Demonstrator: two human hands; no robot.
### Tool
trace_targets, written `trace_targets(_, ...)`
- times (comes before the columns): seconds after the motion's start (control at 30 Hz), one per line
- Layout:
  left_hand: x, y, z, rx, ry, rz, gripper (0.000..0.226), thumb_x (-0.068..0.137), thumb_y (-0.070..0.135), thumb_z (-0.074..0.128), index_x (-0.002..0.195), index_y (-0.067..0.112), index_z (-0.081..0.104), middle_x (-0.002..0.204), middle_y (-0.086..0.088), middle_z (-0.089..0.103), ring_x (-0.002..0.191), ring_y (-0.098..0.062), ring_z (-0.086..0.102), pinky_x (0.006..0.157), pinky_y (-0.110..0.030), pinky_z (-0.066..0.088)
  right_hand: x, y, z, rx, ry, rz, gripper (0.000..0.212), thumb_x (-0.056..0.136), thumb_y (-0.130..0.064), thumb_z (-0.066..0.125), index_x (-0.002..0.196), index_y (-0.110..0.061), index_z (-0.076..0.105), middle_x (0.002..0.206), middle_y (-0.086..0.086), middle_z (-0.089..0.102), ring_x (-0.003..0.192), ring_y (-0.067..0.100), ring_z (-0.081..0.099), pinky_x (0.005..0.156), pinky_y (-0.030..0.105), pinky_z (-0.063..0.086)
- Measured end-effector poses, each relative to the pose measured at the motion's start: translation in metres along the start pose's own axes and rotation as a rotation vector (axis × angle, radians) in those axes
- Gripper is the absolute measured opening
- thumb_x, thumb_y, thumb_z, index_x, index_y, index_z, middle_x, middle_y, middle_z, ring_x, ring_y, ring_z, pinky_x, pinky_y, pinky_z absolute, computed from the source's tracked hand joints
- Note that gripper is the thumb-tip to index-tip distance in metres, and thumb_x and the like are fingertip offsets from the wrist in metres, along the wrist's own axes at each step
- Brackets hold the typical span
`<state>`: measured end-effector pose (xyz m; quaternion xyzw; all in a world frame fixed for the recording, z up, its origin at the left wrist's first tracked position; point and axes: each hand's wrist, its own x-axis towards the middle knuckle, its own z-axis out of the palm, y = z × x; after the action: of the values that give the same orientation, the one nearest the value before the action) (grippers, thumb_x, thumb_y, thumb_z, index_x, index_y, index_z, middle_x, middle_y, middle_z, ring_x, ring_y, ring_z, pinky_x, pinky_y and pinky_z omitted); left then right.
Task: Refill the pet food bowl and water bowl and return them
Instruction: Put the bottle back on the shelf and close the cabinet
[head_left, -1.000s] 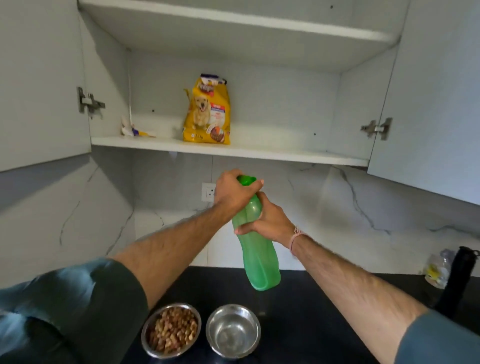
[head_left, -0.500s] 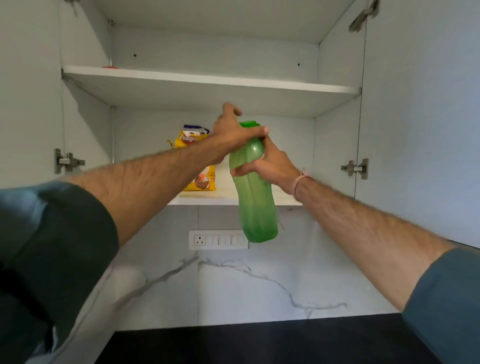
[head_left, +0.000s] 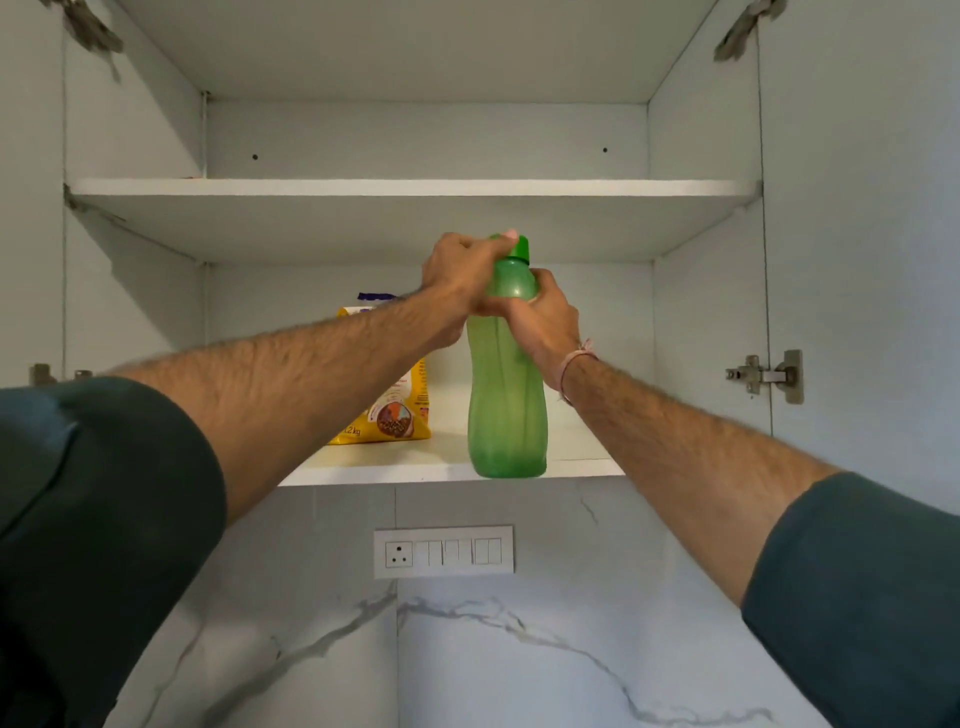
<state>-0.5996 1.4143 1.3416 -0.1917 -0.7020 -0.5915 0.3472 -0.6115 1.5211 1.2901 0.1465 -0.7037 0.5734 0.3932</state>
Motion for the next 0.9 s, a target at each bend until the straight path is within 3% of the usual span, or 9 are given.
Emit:
trace_targets(0.1, 0.012, -0.004, 0.011, 0.007, -0.016, 0.021, 0.068, 0.079, 0.057, 0.079, 0.127, 0.016, 0.053, 0.115, -0.002, 0.062, 0.094, -0.012, 0.064, 0.058, -0.024, 0.052, 0.015, 0.006, 0.005, -0.019, 0.000, -0.089, 0.083, 0.053, -0.055, 0.080, 0.130, -0.036, 0.054, 0.097, -0.017, 0.068, 0.086, 0.005, 0.065, 0.070, 0.025, 0.051)
trace_targets(0.23, 0.029, -0.015, 0.022, 0.060, 0.069, 0.012, 0.062, 0.086, 0.059, 0.071, 0.126, 0.017, 0.051, 0.120, -0.002, 0.060, 0.102, -0.017, 0.061, 0.063, -0.025, 0.049, 0.029, 0.029, 0.005, 0.008, -0.034, -0.139, 0.091, 0.055, -0.055, 0.086, 0.136, -0.033, 0.050, 0.110, -0.012, 0.069, 0.096, 0.009, 0.067, 0.087, 0.035, 0.058)
trace_targets(0.4, 0.047, -0.041, 0.024, 0.085, 0.177, -0.011, 0.041, 0.095, 0.017, 0.066, 0.127, 0.019, 0.040, 0.116, -0.005, 0.054, 0.083, -0.009, 0.053, 0.055, -0.020, 0.038, 0.038, 0.053, 0.005, -0.002, -0.054, -0.153, 0.101, 0.063, -0.062, 0.086, 0.145, -0.033, 0.035, 0.119, -0.007, 0.062, 0.102, 0.015, 0.065, 0.090, 0.039, 0.059)
trace_targets(0.47, 0.053, -0.045, 0.027, 0.115, 0.230, 0.025, 0.030, 0.098, 0.010, 0.056, 0.124, 0.016, 0.043, 0.113, -0.006, 0.054, 0.087, -0.016, 0.054, 0.057, -0.023, 0.038, 0.035, 0.065, 0.012, -0.043, -0.054, -0.167, 0.107, 0.064, -0.061, 0.087, 0.147, -0.030, 0.027, 0.123, -0.005, 0.057, 0.103, 0.017, 0.063, 0.092, 0.041, 0.059)
trace_targets(0.53, 0.058, -0.042, 0.032, 0.120, 0.263, 0.038, 0.020, 0.105, 0.023, 0.047, 0.121, 0.012, 0.052, 0.112, -0.007, 0.057, 0.091, -0.021, 0.053, 0.060, -0.028, 0.036, 0.027, 0.085, 0.019, -0.069, -0.094, -0.187, 0.116, 0.065, -0.056, 0.088, 0.152, -0.032, 0.016, 0.133, 0.001, 0.054, 0.111, 0.023, 0.062, 0.094, 0.045, 0.058)
trace_targets(0.67, 0.074, -0.042, 0.041, 0.130, 0.088, -0.023, 0.050, 0.096, 0.054, 0.060, 0.119, 0.009, 0.061, 0.109, -0.005, 0.062, 0.081, -0.014, 0.057, 0.058, -0.025, 0.038, 0.020, 0.124, 0.028, -0.120, -0.182, -0.124, 0.128, 0.070, -0.057, 0.085, 0.156, -0.041, -0.008, 0.140, 0.006, 0.057, 0.112, 0.028, 0.064, 0.095, 0.042, 0.056)
trace_targets(0.8, 0.090, -0.057, 0.048, 0.190, -0.025, -0.068, 0.072, 0.075, 0.065, 0.077, 0.119, 0.010, 0.064, 0.113, -0.006, 0.068, 0.094, -0.020, 0.064, 0.066, -0.027, 0.048, 0.035, 0.137, 0.037, -0.274, -0.190, -0.042, 0.111, 0.069, -0.060, 0.085, 0.147, -0.024, 0.015, 0.124, 0.001, 0.058, 0.110, 0.028, 0.064, 0.090, 0.037, 0.055)
trace_targets(0.9, 0.098, -0.063, 0.055, 0.249, -0.044, -0.117, 0.089, 0.068, 0.072, 0.079, 0.128, 0.010, 0.055, 0.118, -0.008, 0.064, 0.103, -0.026, 0.063, 0.072, -0.032, 0.051, 0.045, 0.140, 0.043, -0.334, -0.227, -0.023, 0.100, 0.069, -0.061, 0.085, 0.136, -0.019, 0.024, 0.111, -0.003, 0.049, 0.095, 0.021, 0.056, 0.079, 0.031, 0.050)
